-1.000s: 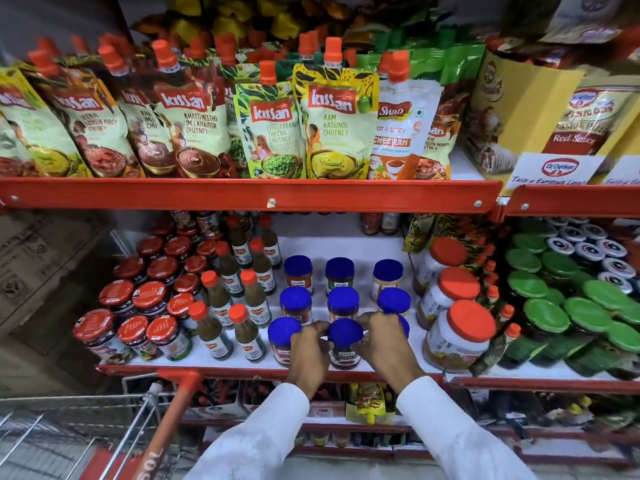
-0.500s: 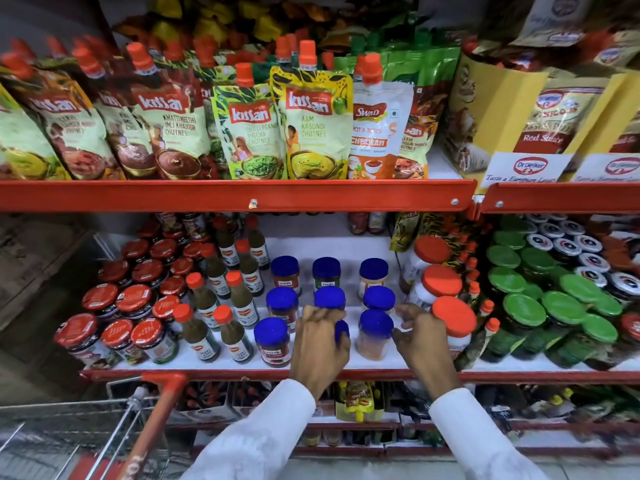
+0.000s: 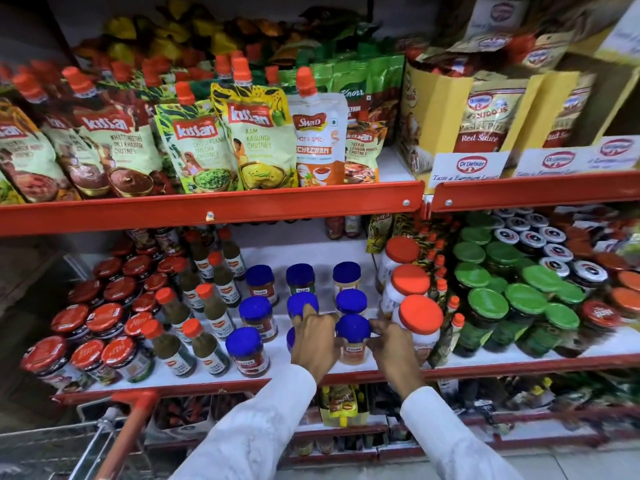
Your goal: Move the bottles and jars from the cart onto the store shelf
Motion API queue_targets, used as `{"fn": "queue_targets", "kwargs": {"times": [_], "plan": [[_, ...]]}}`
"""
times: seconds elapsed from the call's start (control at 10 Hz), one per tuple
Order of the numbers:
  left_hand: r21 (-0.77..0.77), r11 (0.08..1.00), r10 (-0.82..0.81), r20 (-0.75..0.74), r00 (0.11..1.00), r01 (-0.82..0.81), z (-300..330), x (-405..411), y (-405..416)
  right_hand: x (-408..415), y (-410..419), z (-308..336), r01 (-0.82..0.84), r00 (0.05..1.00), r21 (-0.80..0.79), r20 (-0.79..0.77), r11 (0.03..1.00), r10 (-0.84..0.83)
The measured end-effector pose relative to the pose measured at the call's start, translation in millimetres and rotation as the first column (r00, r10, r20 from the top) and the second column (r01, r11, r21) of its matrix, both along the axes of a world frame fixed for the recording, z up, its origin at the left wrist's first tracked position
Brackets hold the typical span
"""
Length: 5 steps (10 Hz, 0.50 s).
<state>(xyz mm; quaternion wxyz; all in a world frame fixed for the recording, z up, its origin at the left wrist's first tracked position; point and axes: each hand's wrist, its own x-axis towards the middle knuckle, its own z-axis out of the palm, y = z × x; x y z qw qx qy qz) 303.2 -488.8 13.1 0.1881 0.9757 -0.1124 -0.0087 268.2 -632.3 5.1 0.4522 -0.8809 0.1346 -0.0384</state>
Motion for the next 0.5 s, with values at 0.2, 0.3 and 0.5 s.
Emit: {"fn": "queue_targets", "kwargs": {"times": [0.2, 0.3, 0.5], "plan": [[-0.015, 0.999, 0.028, 0.05, 0.998, -0.028, -7, -7, -10, -8, -10, 3, -0.028, 0.999, 0.026, 0.027, 0.999, 0.028], [-0.053, 0.997, 0.048, 0.013, 0.999, -0.047, -3, -12, -11, -9, -11, 6, -0.048, 0.999, 0.038, 0.006, 0.998, 0.048], [-0.041, 0.999, 0.011, 0.316, 0.949, 0.002, 52, -31, 3, -43, -34, 46, 0.11, 0.966, 0.111, 0.222, 0.988, -0.133]]}}
